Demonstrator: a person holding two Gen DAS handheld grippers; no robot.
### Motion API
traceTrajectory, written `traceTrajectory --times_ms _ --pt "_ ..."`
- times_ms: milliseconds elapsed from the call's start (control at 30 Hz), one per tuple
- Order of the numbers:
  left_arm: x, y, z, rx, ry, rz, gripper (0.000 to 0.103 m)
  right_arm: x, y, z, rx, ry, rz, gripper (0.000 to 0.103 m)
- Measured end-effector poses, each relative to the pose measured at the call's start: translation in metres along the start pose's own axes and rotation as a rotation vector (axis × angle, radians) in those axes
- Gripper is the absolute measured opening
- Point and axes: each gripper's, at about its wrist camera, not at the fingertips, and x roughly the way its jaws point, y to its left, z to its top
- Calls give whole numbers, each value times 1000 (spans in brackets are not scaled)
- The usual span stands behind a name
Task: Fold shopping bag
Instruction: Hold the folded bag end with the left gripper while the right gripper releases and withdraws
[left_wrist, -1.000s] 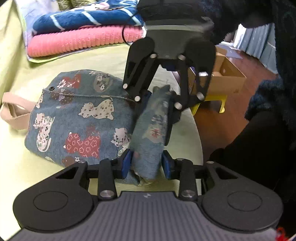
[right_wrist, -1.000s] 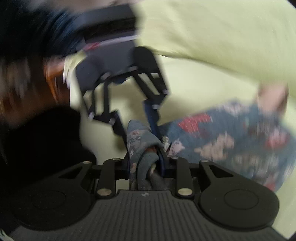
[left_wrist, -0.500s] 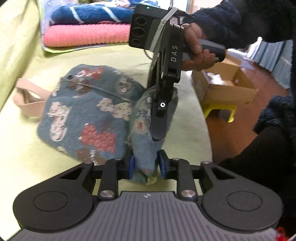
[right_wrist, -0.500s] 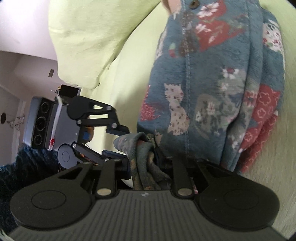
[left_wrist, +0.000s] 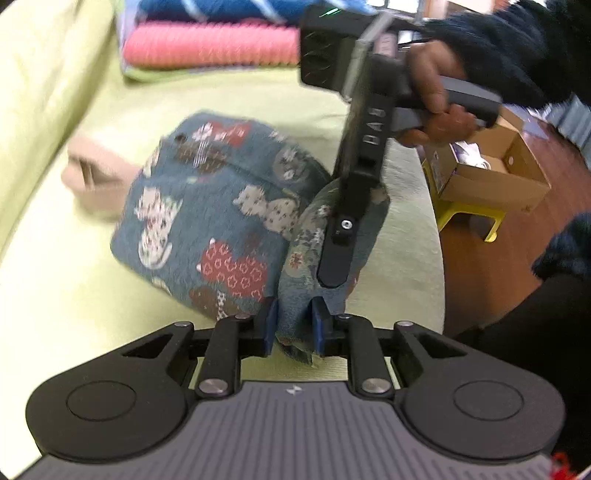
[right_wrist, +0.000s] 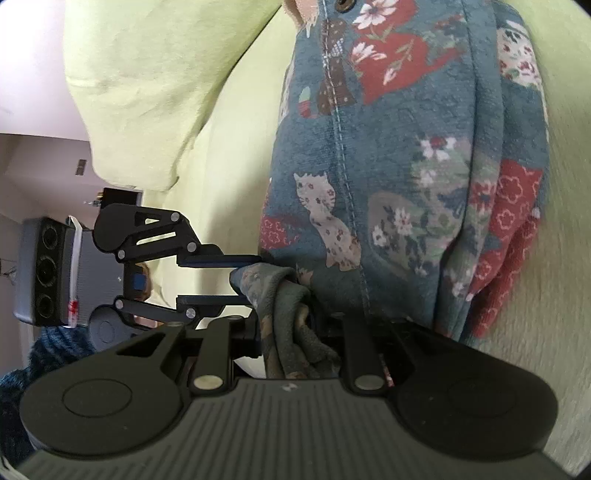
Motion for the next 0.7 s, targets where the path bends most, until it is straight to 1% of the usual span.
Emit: traceTrajectory --times_ms 67,133,167,200,233,267,333,400,433,467,500,533,567,633,700 --pt "3 6 3 -33 26 -19 27 -2 7 -1 -28 -10 -27 18" --pt "7 9 5 -46 46 -30 30 -7 16 -12 -92 -47 -69 22" --pt "9 9 6 -51 53 -33 32 -16 22 -24 -140 -85 -102 29" --pt "10 9 6 -56 60 -35 33 -25 29 -35 -190 -128 -140 33" --pt "12 8 7 -60 64 -38 33 -32 38 -47 -250 -191 -194 39" --pt "13 8 7 -62 66 -40 34 -37 48 -60 -316 -256 -254 47" --pt "15 7 7 -72 75 -42 35 -42 68 -93 -486 -402 -409 52" --pt "17 5 9 -64 89 -39 35 -44 87 -126 -662 -543 -559 52" --pt "18 4 10 -60 98 -40 35 -37 94 -144 -773 -595 -616 49" --pt "20 3 11 -57 108 -41 35 -30 100 -161 -881 -637 -665 38" --pt "21 2 13 -54 118 -43 36 -20 104 -175 -981 -649 -695 31" --pt "23 1 14 -50 126 -44 36 -10 106 -188 -1073 -659 -722 15" --pt "25 0 15 -45 134 -45 36 2 107 -196 -1131 -661 -748 3" --pt "28 -1 16 -37 145 -45 36 27 103 -201 -1195 -652 -835 3" --pt "30 -2 17 -35 147 -38 36 39 93 -200 -1214 -670 -884 3"
